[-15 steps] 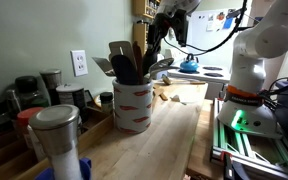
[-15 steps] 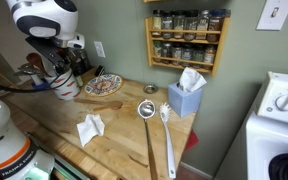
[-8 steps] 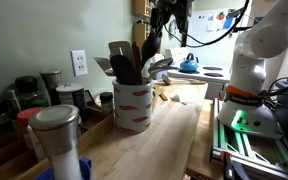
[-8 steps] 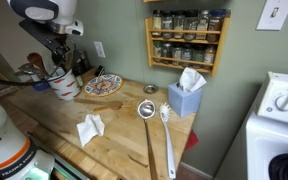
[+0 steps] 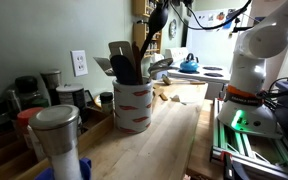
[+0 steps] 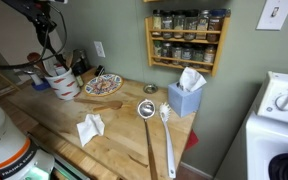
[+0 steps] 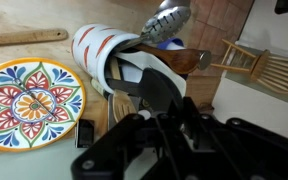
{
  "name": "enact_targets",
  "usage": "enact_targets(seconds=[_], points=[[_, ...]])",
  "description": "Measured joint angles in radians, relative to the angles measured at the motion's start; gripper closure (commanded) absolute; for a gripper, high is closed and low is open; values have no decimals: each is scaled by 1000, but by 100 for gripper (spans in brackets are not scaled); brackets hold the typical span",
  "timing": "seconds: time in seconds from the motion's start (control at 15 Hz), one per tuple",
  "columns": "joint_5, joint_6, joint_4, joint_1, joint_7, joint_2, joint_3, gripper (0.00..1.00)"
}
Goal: Put the black ladle on the floral plate
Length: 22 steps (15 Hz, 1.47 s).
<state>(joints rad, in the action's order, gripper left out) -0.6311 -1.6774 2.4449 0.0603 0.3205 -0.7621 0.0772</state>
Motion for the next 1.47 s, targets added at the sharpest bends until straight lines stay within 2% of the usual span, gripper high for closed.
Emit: enact_targets(seconds=[0.4,0.67,0.87,1.07,1.27,1.47], points=[[145,34,-56,-22,-155,-165,-75,98],[250,-1,-39,-52,-291,-197,-175,98],[321,-118,10,-68,-391,-146,-274,98],[431,-295,61,-95,-495,-57,-354,98],[579,-426,98,-135,-616,33,-410,98],[756,-497,116,-188,-762,126,-471,98]])
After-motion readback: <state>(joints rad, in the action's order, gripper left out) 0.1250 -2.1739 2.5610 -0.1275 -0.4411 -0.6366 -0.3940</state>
